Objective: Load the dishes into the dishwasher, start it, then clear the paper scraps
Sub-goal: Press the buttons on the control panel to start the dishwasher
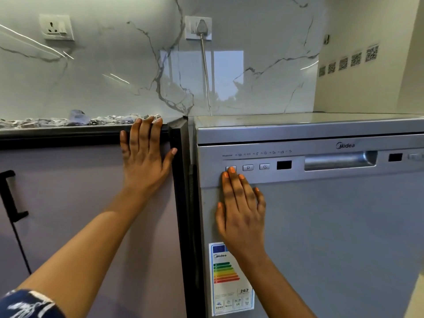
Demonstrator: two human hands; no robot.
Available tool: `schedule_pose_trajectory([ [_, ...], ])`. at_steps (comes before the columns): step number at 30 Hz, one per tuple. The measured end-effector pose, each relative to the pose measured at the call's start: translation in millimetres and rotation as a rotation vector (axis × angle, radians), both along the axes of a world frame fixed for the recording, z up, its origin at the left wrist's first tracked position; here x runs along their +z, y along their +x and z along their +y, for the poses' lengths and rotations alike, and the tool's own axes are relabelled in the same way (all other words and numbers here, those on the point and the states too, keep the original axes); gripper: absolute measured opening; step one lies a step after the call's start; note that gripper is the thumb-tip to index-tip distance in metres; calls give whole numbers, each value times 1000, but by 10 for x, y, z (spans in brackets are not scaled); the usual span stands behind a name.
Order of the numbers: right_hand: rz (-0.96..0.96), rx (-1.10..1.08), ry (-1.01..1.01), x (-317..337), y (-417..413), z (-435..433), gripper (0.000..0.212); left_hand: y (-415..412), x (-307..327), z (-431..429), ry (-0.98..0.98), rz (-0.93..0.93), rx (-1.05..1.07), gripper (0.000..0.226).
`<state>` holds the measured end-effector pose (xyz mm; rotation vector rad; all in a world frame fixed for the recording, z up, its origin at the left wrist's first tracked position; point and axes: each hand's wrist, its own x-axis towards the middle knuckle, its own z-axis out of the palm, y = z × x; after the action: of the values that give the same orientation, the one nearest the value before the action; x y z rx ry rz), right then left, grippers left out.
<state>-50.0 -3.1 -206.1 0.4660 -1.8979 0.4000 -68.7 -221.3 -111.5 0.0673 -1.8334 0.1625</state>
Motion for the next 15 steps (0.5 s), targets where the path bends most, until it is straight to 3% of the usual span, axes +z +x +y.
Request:
schedule_pose_trajectory([
  [4,32,-17,-20,82,9,33,51,-2,-2,20,12,1,3,70],
  [8,-44,-108,138,-4,27,59,61,54,14,80,63,-42,-13,73],
  [15,-127,-57,165,56,134,171,63,246,76,267,193,-125,-128,75],
])
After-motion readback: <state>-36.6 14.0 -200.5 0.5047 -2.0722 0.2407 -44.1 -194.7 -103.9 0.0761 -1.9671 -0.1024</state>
